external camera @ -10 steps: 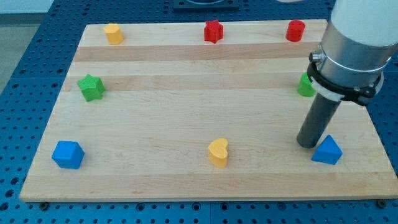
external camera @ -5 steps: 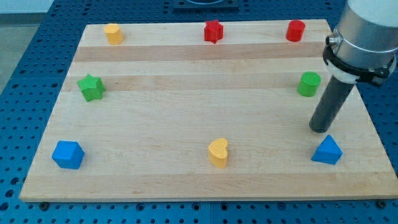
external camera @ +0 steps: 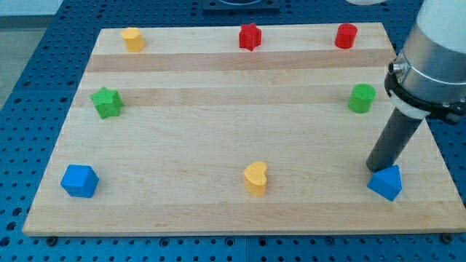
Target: Move the blue triangle downwards
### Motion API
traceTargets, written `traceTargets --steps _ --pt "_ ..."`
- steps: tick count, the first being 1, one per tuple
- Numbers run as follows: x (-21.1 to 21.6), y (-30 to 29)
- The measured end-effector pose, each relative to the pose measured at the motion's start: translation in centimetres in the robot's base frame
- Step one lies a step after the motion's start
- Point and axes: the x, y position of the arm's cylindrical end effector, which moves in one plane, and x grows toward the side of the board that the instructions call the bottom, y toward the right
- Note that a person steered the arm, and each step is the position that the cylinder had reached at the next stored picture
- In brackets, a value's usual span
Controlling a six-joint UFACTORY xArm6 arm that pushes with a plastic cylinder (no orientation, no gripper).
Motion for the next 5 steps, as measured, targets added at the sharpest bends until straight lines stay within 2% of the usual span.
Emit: traceTargets --steps 5 --pt "1.6 -1.5"
